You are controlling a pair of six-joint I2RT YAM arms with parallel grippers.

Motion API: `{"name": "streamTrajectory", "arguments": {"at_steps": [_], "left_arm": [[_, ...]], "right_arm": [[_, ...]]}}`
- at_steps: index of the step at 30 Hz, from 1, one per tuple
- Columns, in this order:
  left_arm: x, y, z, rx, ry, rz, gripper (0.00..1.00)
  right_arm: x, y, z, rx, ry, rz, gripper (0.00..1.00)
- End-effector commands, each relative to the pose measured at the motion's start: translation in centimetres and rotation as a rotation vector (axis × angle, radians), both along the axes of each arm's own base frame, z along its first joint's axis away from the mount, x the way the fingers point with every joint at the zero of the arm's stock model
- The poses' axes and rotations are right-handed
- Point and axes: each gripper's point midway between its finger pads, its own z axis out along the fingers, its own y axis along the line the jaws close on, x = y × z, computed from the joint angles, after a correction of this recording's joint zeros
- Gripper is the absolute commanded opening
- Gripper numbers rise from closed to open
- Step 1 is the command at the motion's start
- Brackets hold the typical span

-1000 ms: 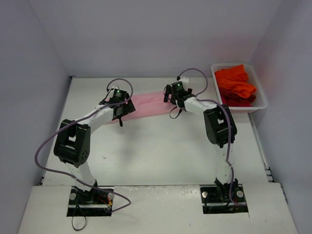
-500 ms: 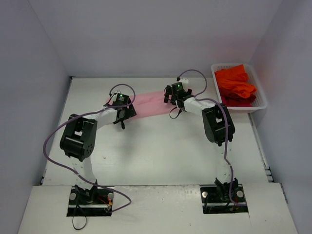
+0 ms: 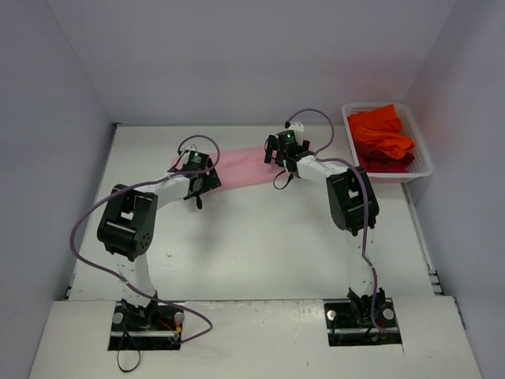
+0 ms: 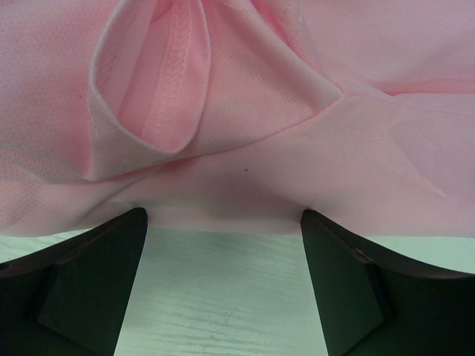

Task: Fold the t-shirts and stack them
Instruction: Fold the tshirt

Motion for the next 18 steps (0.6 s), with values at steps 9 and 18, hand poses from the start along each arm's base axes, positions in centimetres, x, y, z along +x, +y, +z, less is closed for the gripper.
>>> {"name": "streamTrajectory", "arguments": {"at_steps": [9,18], "left_arm": [[1.8,0.1,1.6,0.002,-0.077,0.006,0.81],[1.5,0.4,0.9,0.015,-0.062,0.006,0.81]], "right_arm": [[3.0,-0.3,4.1,0.013,-0.116,-0.015,1.0],[4.2,-0.2,4.6,0.005,-0.139,-0.011,1.0]]}}
